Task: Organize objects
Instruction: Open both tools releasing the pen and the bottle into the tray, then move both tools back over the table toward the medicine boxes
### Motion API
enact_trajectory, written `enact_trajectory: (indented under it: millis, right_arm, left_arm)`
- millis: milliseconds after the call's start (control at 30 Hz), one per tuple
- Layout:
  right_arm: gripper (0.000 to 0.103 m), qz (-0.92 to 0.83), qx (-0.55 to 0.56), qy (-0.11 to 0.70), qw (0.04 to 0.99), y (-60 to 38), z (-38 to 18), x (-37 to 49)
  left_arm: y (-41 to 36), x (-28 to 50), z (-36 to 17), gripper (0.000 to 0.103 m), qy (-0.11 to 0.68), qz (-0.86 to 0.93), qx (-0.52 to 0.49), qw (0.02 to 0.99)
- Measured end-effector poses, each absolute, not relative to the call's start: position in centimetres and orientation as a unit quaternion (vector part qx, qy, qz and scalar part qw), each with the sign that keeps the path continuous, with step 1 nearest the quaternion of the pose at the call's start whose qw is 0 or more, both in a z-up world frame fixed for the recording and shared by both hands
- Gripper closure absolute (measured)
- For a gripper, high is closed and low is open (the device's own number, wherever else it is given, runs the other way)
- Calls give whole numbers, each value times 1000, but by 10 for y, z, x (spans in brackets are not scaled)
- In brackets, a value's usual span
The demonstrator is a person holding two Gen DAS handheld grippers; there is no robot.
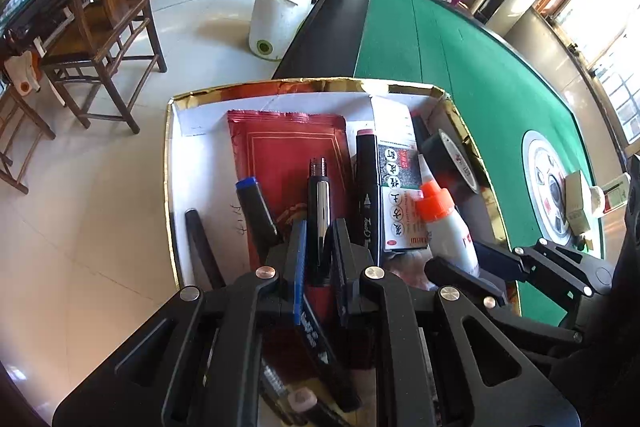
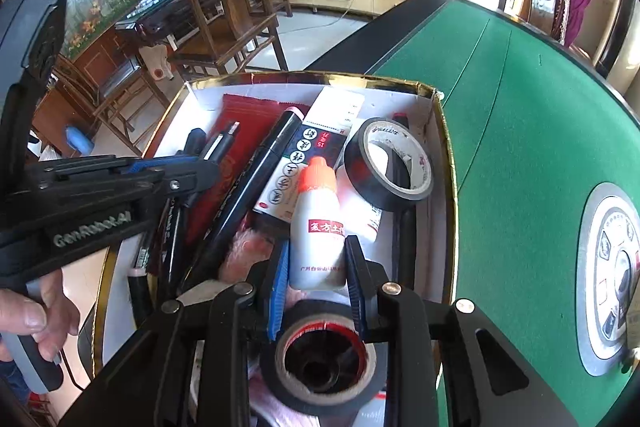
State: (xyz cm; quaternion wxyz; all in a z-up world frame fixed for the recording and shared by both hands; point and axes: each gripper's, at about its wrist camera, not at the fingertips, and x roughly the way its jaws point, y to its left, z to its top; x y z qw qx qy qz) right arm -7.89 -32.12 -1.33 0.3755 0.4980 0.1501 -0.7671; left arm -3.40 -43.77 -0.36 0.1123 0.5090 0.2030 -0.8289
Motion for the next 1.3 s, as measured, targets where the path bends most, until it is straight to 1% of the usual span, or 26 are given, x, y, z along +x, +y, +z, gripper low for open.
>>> enact_trajectory:
  millis: [67, 100, 133, 167, 233, 333, 467, 600, 700, 767, 833, 867, 967, 1000, 1033, 1100, 1200, 1233, 1300]
  right_arm:
    - [76, -769, 497, 149, 373, -319, -11, -78]
    - [76, -770, 496, 149, 373, -317, -10, -77]
    - [76, -772, 495, 150, 371, -314, -8, -76]
    - [71, -773, 493, 151, 369, -313, -6, -74]
    - [67, -776, 487, 138, 376, -304, 1, -72]
    - [65, -780, 481, 117, 382, -285, 12, -68]
    - [60, -783, 492, 62, 376, -243, 20, -66]
    - [60, -793, 500, 19, 349, -189, 23, -68]
    - [59, -801, 504, -12, 322, -144, 24, -66]
    - [54, -805, 510, -32, 300, -113, 23, -66]
    - [50, -809, 514, -51, 279, -85, 20, -65]
    - [48, -811, 518, -60, 268, -67, 18, -63]
    - [47, -812, 528, -78, 235, -22, 10, -58]
    - [47, -812, 531, -84, 227, -10, 7, -56]
    - [47, -812, 534, -90, 218, 6, 5, -53]
    - [47, -814, 535, -103, 202, 37, 3, -48]
    - [47, -817, 534, -119, 182, 78, 4, -39]
    - [46, -819, 532, -125, 175, 94, 5, -36]
    - [46, -822, 529, -134, 164, 116, 6, -32]
  left_arm:
    - [-438, -35, -3, 91, 210, -832, 502, 112]
    - [-439, -34, -3, 88, 219, -830, 501, 110]
    - [-441, -31, -3, 81, 232, -828, 500, 106]
    - [-443, -30, -2, 78, 241, -828, 496, 102]
    - [-443, -23, 3, 68, 255, -830, 486, 99]
    - [-436, -13, 11, 66, 262, -834, 475, 100]
    - [-418, 2, 22, 66, 277, -838, 461, 89]
    - [-389, 8, 33, 66, 274, -843, 458, 62]
    - [-358, 0, 40, 66, 257, -846, 467, 30]
    - [-332, -7, 45, 65, 240, -849, 471, 10]
    - [-307, -16, 46, 55, 229, -847, 479, -13]
    - [-293, -22, 46, 54, 222, -846, 484, -24]
    - [-249, -41, 49, 54, 201, -843, 496, -61]
    - [-234, -47, 49, 52, 193, -841, 500, -75]
    - [-214, -56, 51, 41, 183, -839, 505, -90]
    - [-185, -71, 53, 30, 169, -835, 509, -119]
    - [-136, -103, 59, 29, 146, -830, 515, -158]
    - [-121, -115, 61, 27, 133, -829, 518, -164]
    - [-93, -137, 64, 25, 103, -827, 522, -181]
